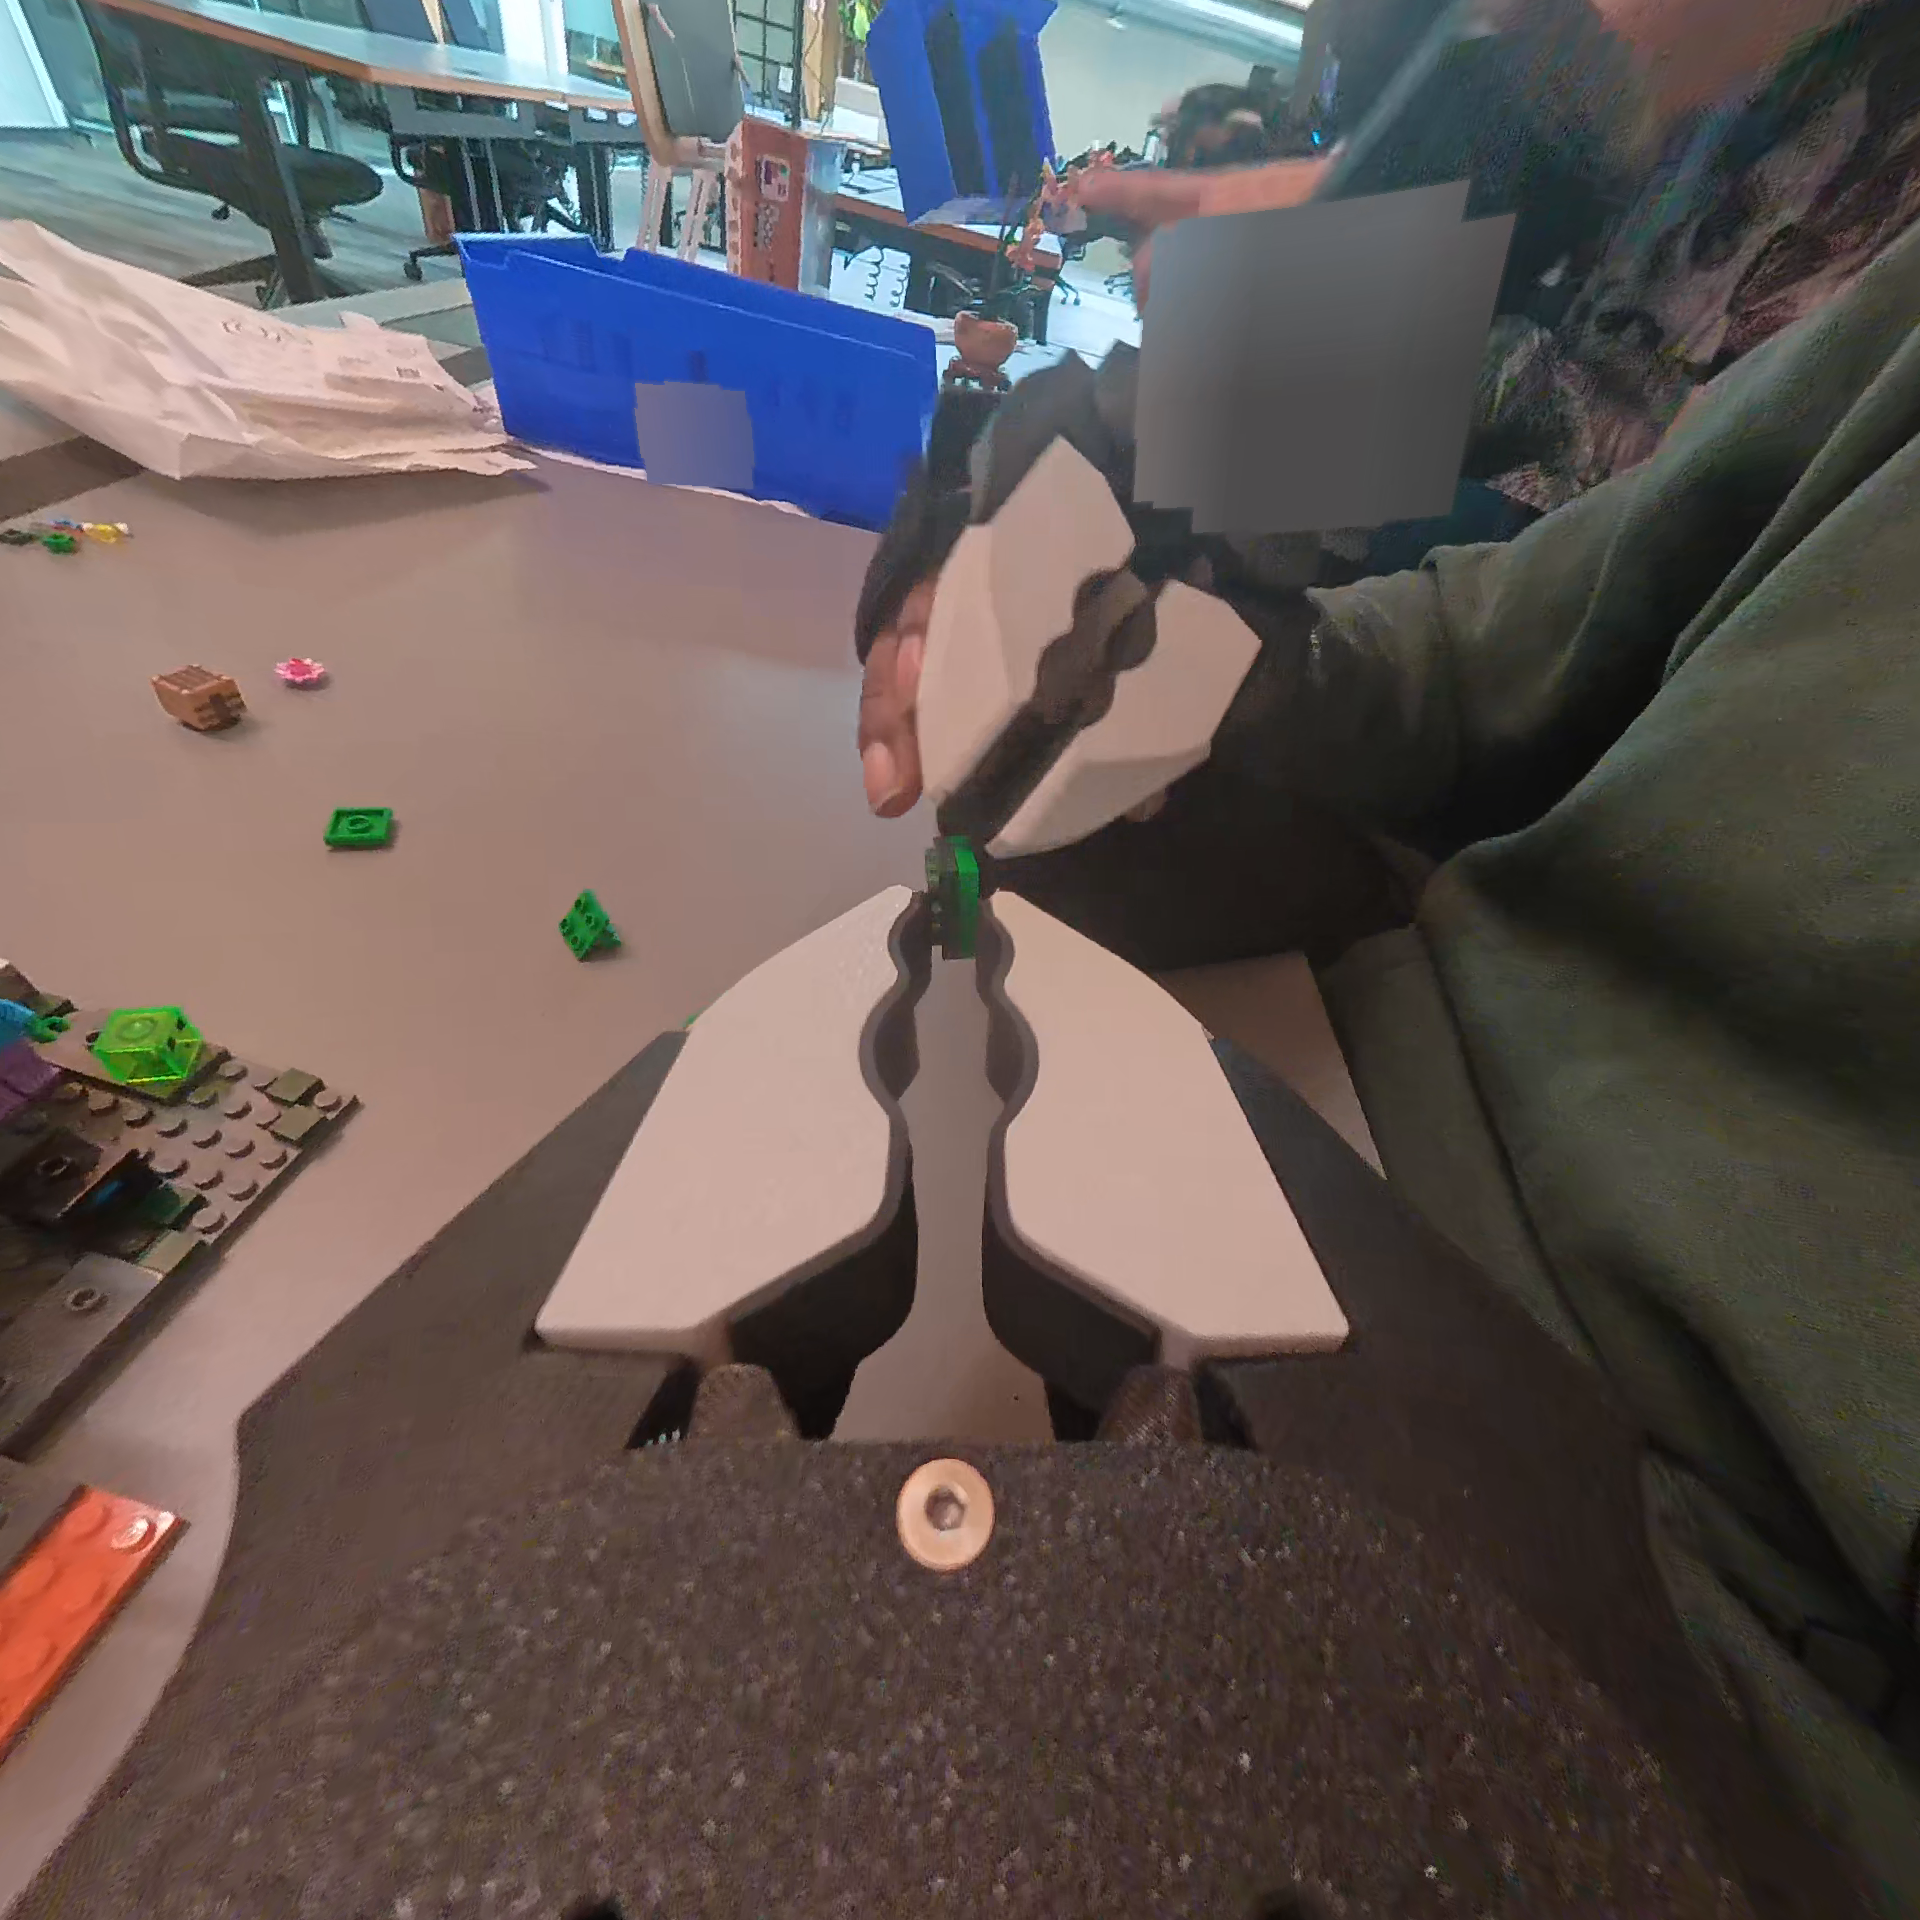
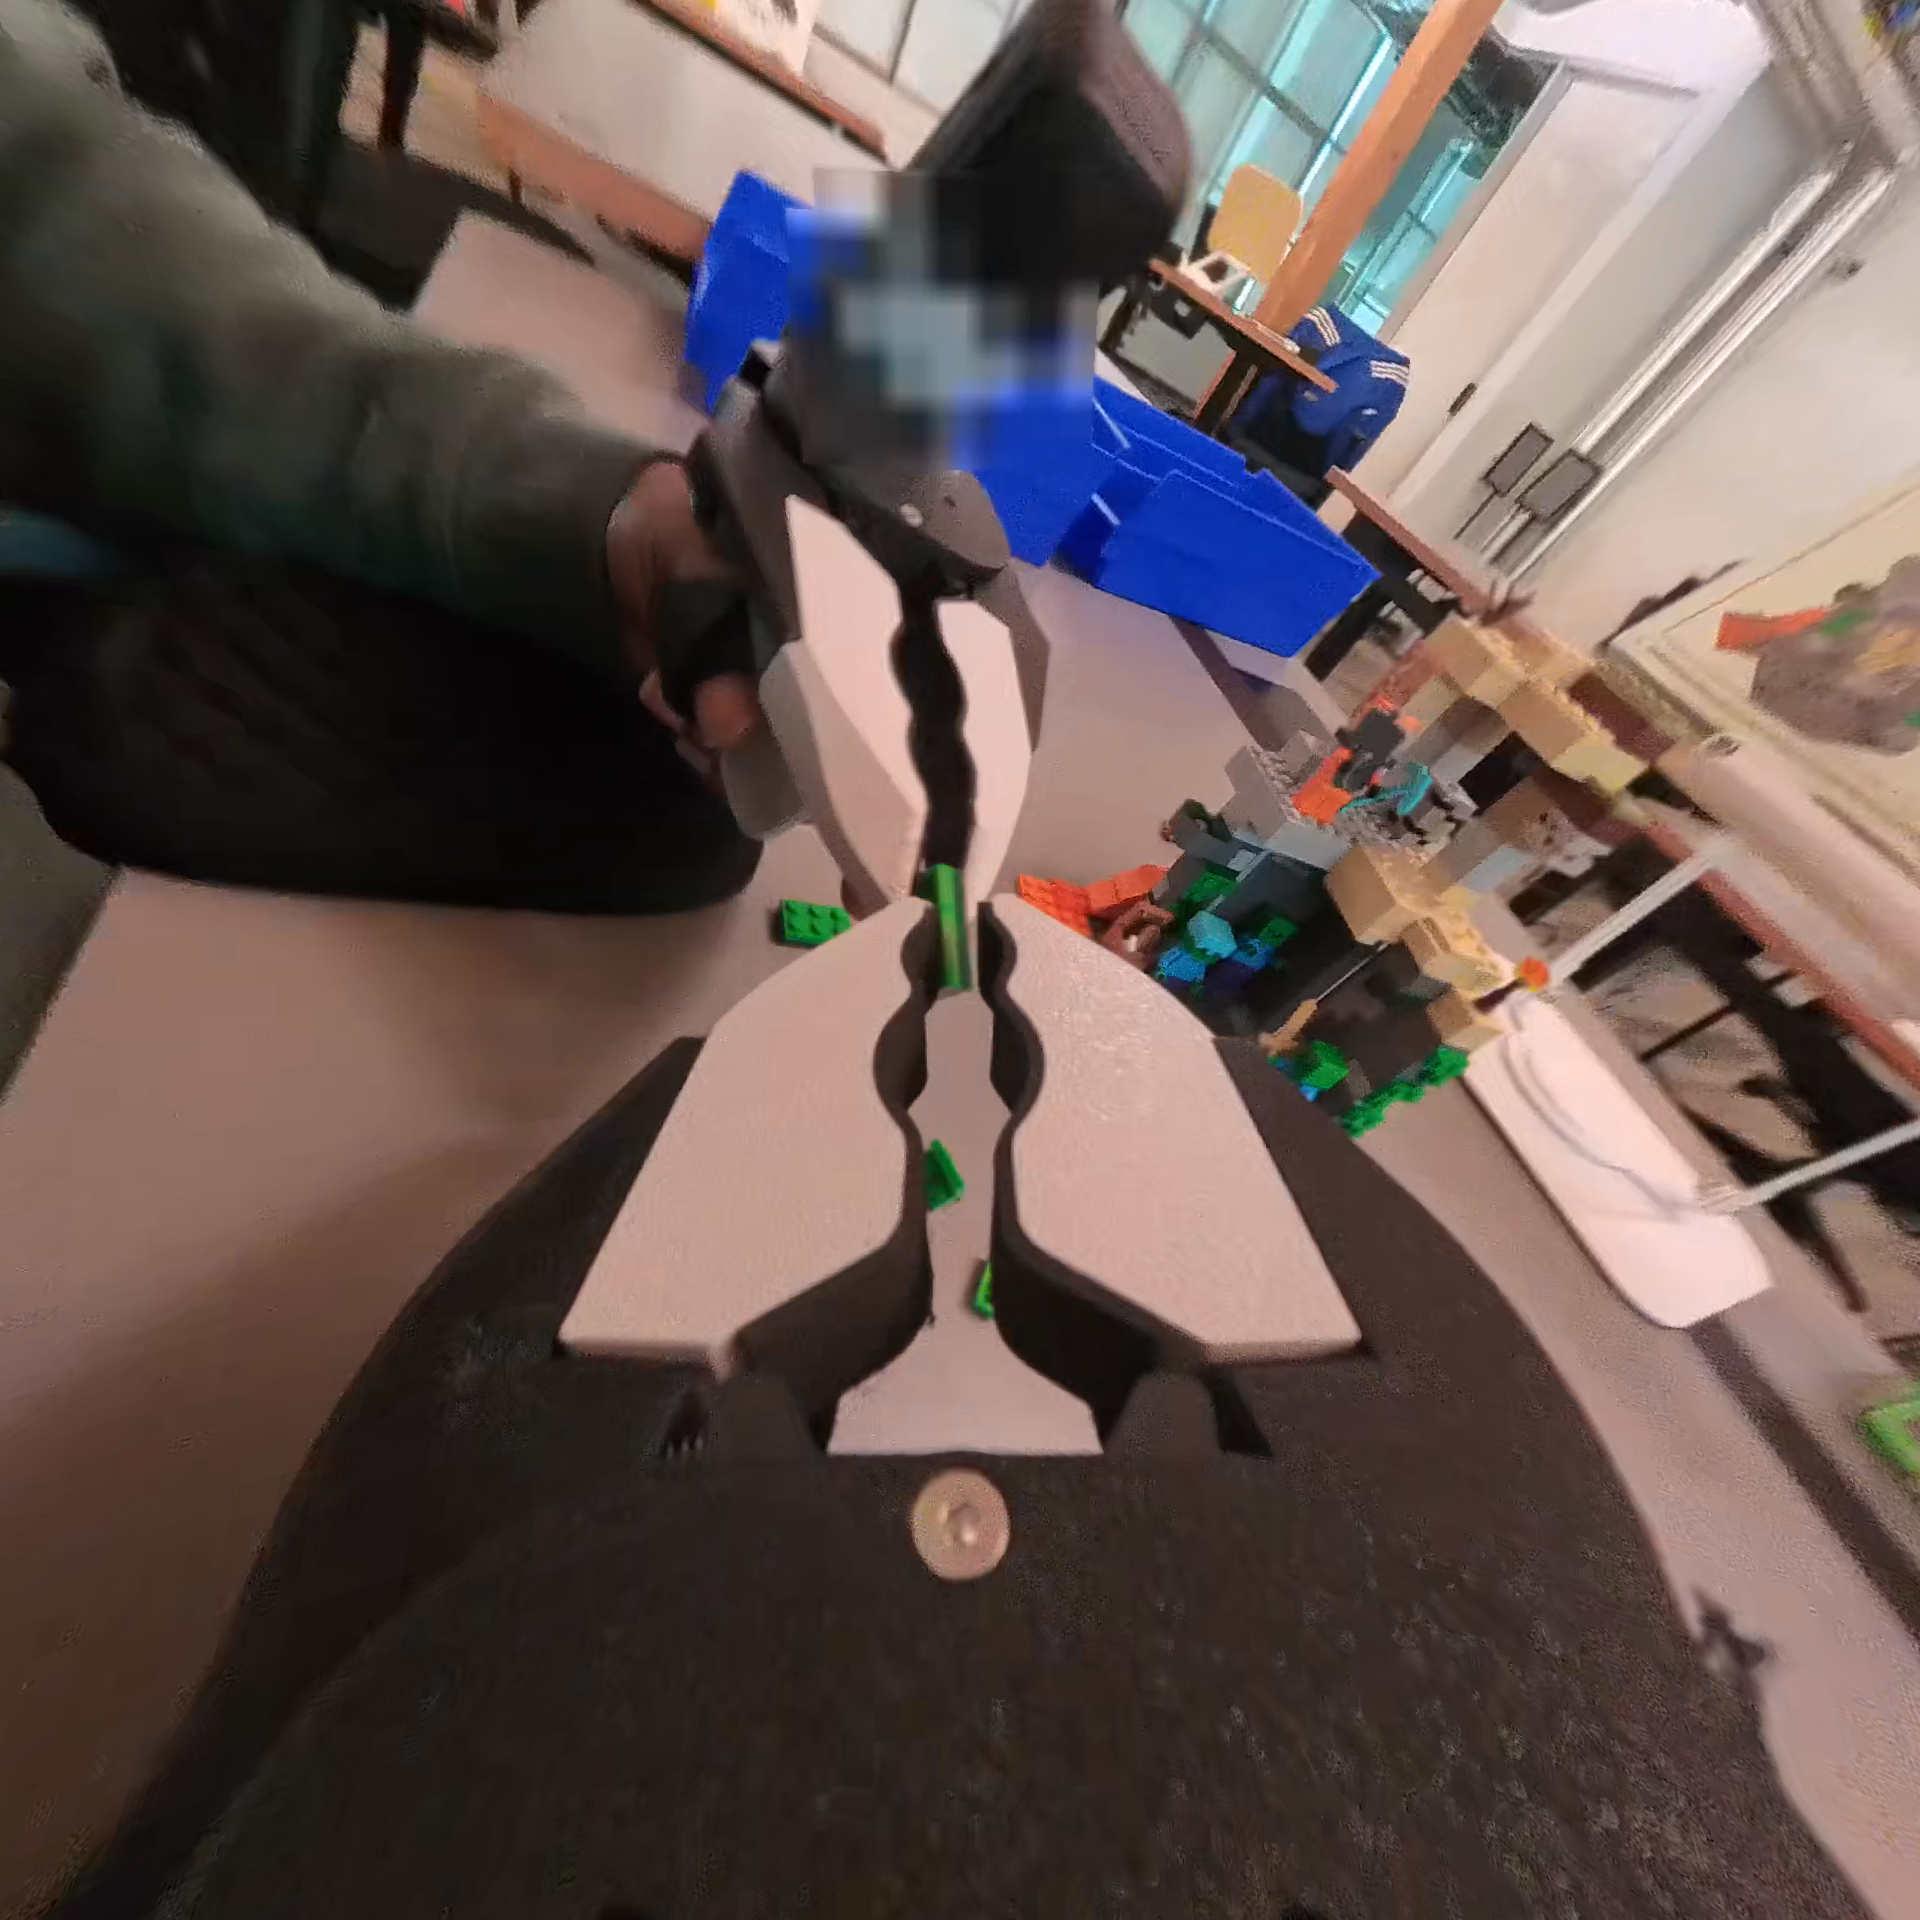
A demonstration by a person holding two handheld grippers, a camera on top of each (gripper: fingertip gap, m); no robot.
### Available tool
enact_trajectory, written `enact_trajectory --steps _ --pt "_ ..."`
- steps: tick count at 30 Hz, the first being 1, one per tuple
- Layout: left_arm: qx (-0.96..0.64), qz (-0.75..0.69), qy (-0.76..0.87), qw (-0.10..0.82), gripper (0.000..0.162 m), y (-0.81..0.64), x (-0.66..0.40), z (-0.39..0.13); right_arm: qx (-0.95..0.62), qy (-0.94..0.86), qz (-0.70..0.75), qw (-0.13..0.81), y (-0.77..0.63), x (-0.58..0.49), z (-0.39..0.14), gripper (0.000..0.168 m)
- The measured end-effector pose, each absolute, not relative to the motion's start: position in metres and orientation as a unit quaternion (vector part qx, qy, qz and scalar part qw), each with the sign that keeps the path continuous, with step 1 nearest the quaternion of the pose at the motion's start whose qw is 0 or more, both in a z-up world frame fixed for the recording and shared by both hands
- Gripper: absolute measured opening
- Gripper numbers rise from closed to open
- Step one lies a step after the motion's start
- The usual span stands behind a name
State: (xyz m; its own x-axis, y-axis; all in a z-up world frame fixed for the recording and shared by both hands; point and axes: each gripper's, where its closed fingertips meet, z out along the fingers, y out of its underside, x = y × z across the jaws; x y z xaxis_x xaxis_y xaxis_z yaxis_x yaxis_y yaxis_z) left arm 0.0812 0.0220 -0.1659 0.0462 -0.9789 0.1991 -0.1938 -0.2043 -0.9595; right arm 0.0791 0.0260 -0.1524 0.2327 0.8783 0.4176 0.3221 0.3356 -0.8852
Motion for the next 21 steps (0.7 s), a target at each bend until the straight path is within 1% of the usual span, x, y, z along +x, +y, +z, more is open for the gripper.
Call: enact_trajectory --steps 2,7,16,21 --pt "-0.598 -0.484 0.492 0.407 0.008 0.021 0.082 -0.165 -0.533 -0.571 0.245 0.574 0.028 0.081 -0.154 0.013" --pt "-0.591 -0.479 0.497 0.418 0.008 0.02 0.082 -0.163 -0.531 -0.585 0.233 0.567 0.025 0.078 -0.162 0.011" --pt "-0.557 -0.483 0.513 0.44 0.008 0.011 0.081 -0.154 -0.533 -0.569 0.303 0.547 0.015 0.078 -0.152 0.01" --pt "-0.566 -0.472 0.496 0.459 0.008 0.017 0.081 -0.151 -0.534 -0.562 0.269 0.572 0.021 0.078 -0.149 0.009"
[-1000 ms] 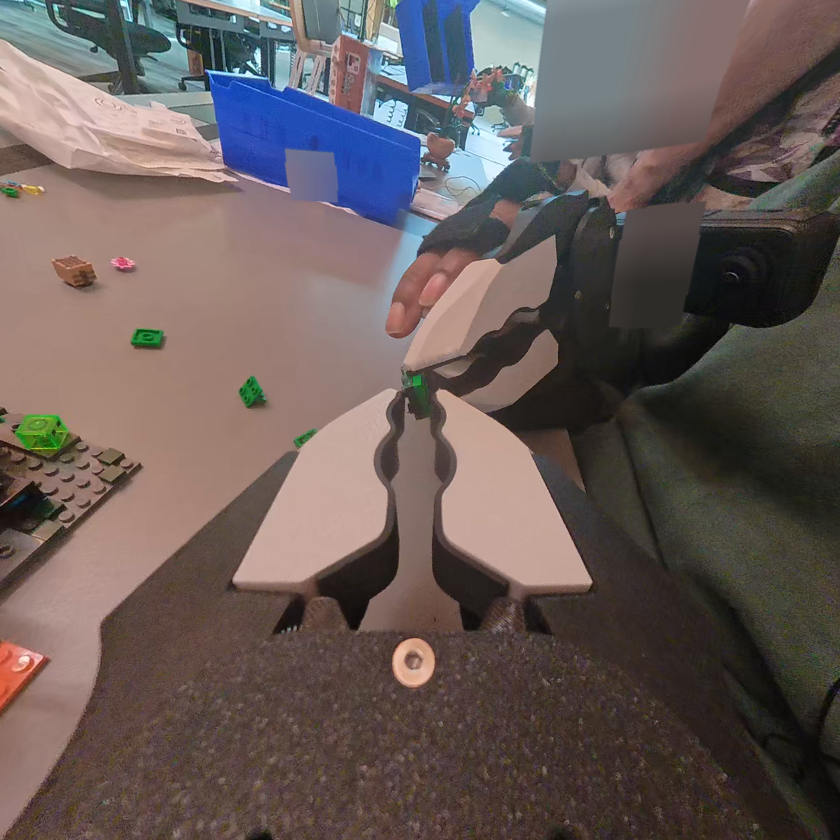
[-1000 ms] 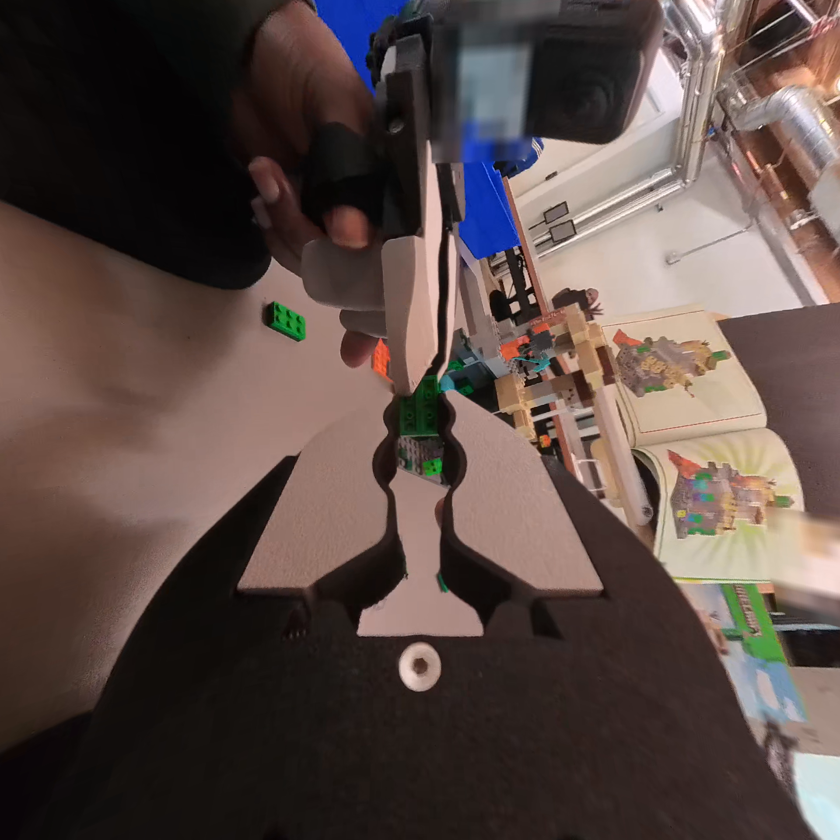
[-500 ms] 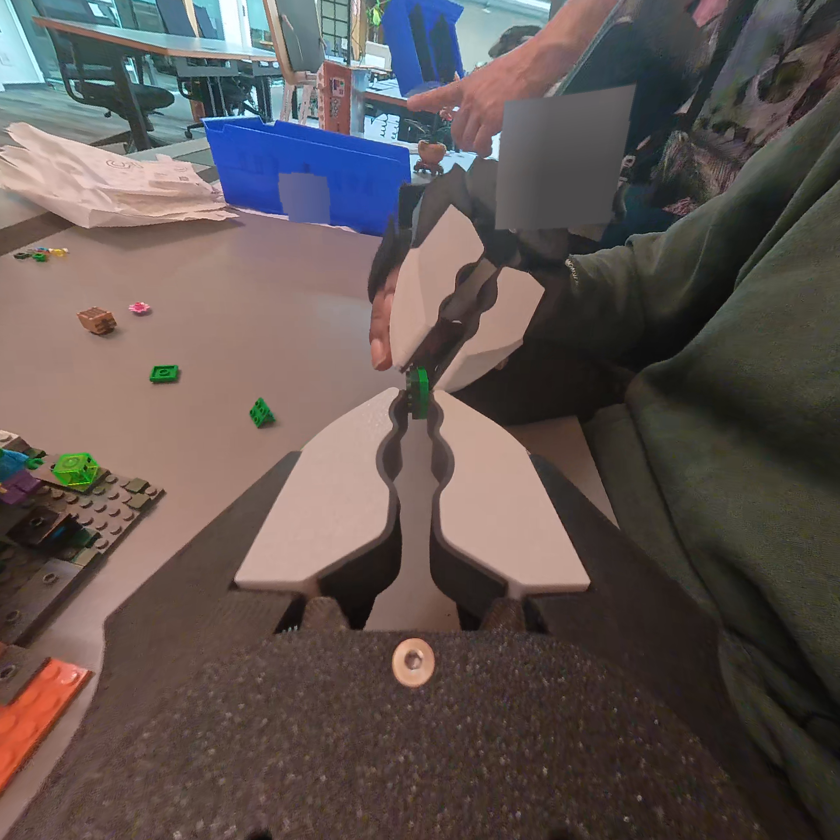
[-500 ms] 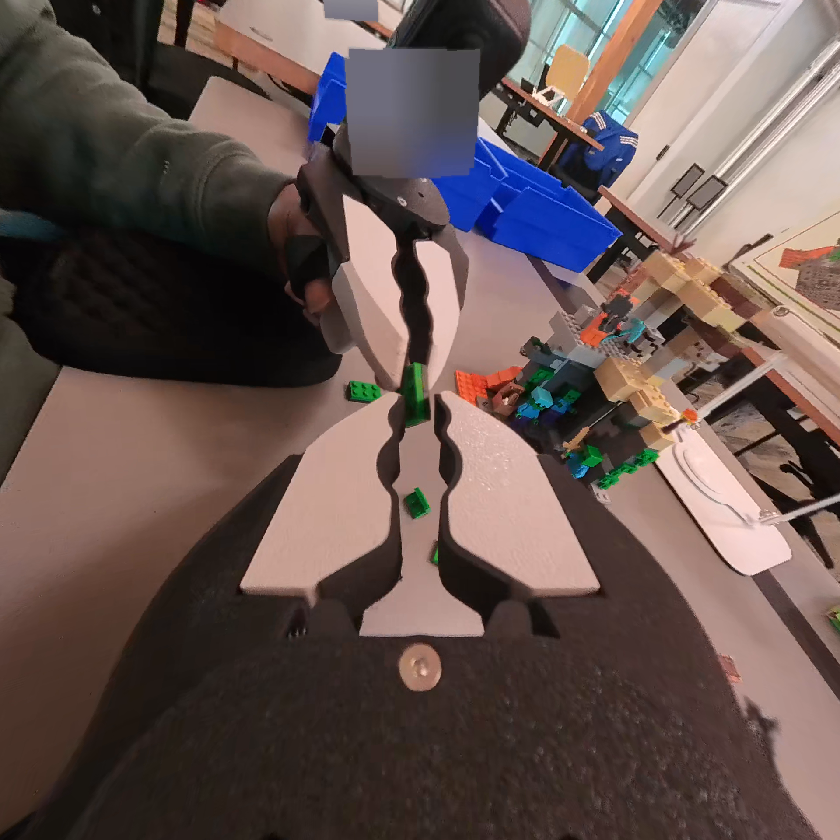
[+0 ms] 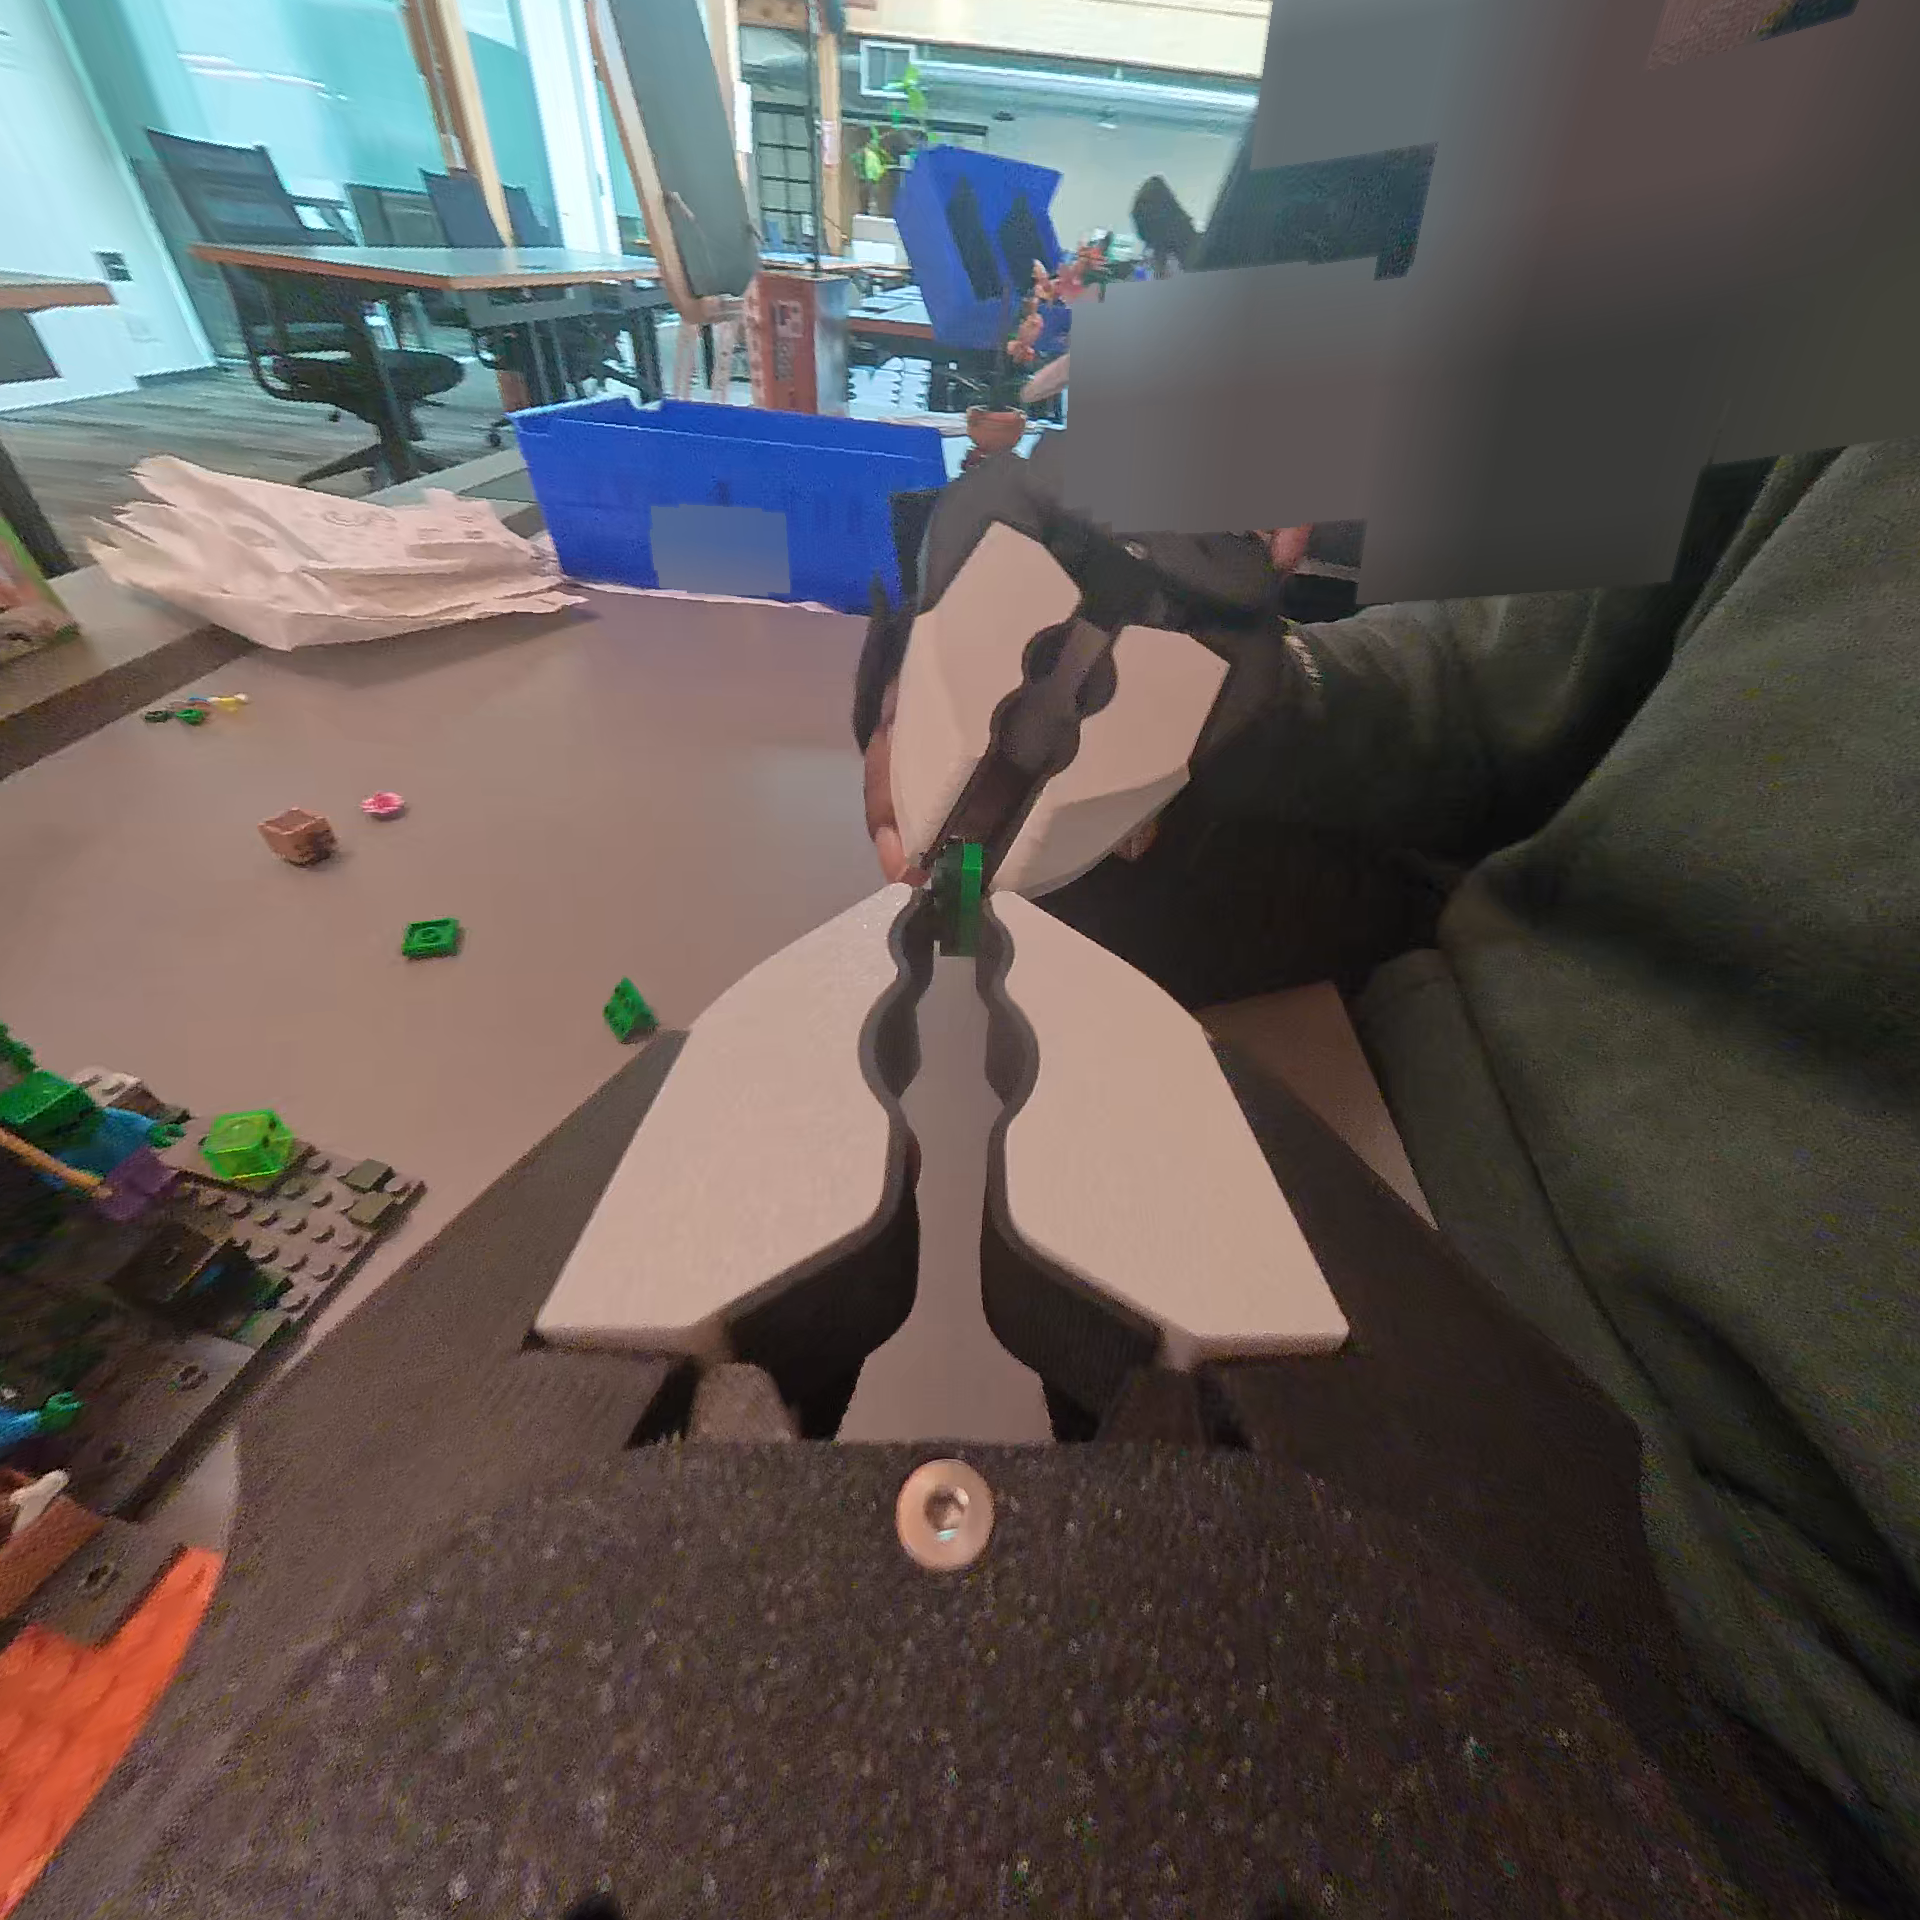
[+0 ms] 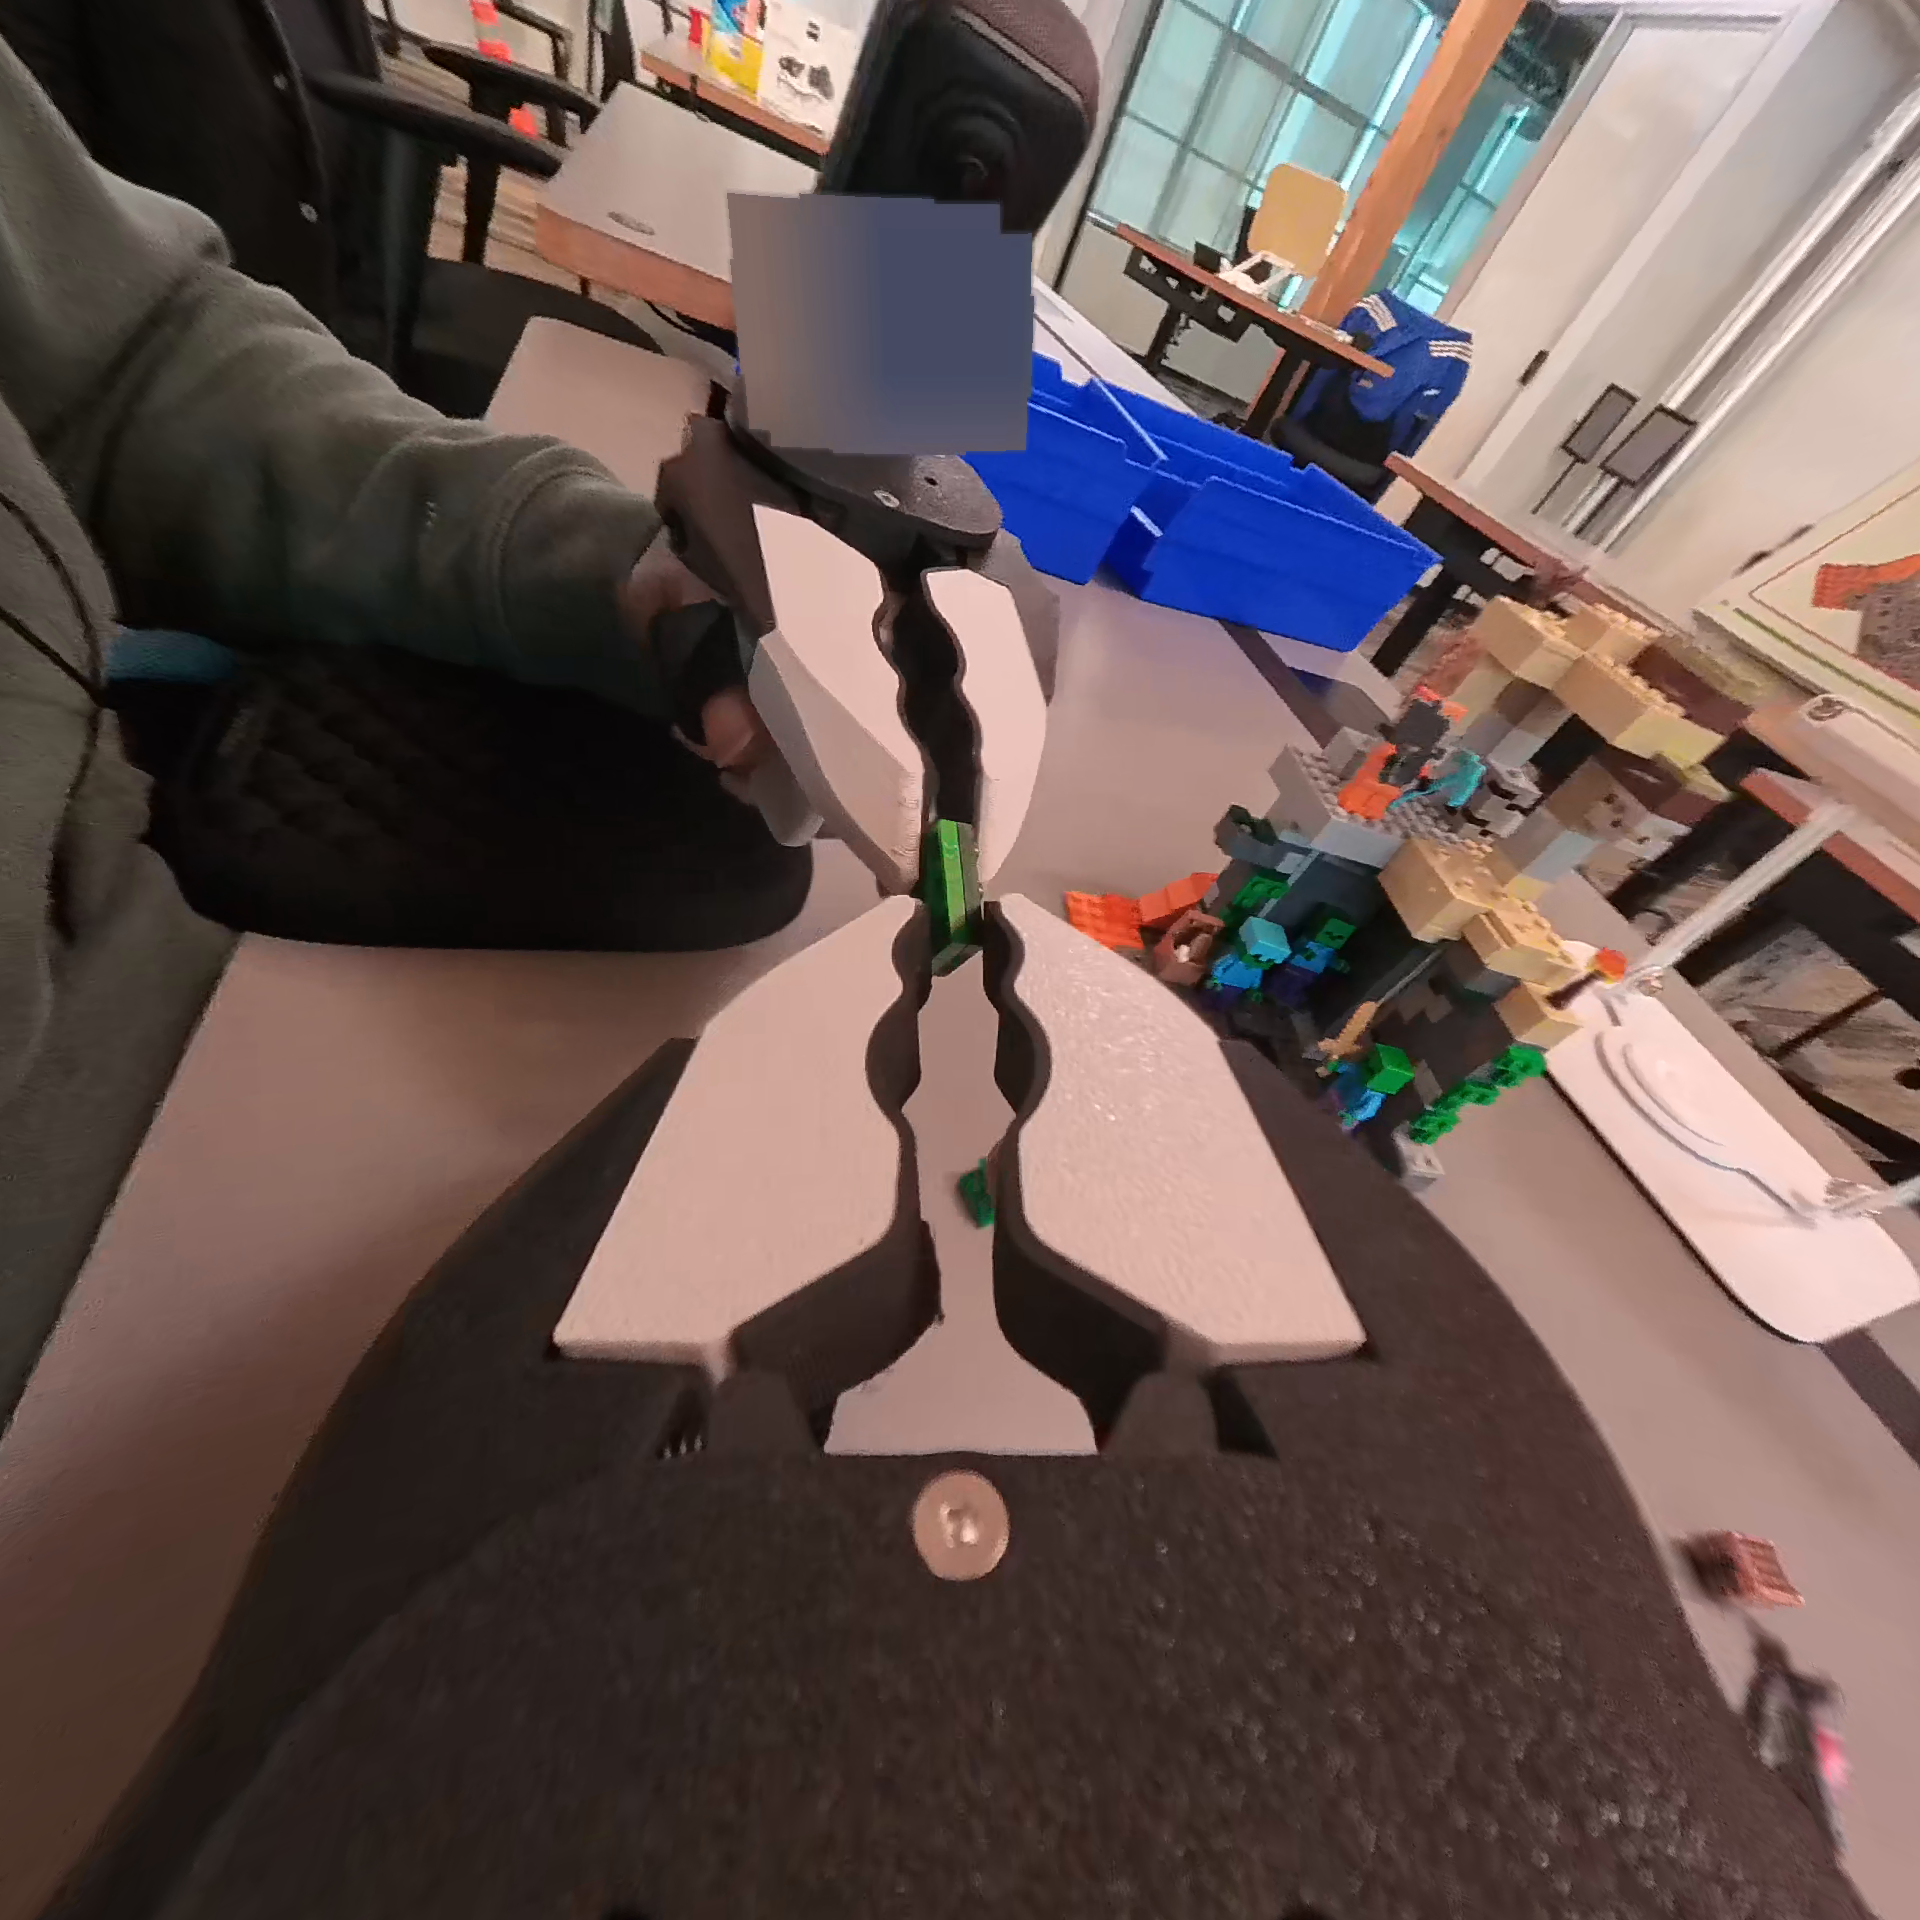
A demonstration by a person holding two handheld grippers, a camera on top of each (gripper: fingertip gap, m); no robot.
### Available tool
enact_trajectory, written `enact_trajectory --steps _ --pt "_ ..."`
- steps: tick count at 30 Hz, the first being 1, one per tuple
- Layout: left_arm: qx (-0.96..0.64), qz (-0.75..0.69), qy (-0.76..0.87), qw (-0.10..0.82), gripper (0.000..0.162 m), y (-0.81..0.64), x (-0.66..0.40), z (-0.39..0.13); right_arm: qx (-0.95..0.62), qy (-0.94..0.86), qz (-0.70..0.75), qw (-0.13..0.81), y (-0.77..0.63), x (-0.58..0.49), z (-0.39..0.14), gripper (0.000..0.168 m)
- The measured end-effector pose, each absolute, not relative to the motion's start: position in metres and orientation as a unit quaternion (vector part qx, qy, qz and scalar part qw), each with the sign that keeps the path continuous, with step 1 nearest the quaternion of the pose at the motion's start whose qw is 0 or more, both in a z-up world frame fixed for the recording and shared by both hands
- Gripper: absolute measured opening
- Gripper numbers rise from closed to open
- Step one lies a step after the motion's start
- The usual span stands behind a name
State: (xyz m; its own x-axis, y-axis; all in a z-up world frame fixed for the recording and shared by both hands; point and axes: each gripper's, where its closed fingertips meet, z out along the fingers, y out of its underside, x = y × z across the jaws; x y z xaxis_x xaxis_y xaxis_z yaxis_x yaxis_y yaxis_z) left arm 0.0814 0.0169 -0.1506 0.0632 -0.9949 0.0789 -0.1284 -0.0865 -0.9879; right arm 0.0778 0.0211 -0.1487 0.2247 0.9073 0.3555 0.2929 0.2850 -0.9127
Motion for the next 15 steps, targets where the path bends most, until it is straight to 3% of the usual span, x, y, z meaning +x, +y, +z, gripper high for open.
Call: enact_trajectory --steps 8,15 --pt "-0.586 -0.394 0.49 0.511 0.008 0.03 0.081 -0.154 -0.56 -0.547 0.166 0.6 0.033 0.079 -0.154 0.009" --pt "-0.58 -0.394 0.497 0.51 0.008 0.028 0.079 -0.155 -0.569 -0.527 0.245 0.582 0.032 0.075 -0.155 0.01"
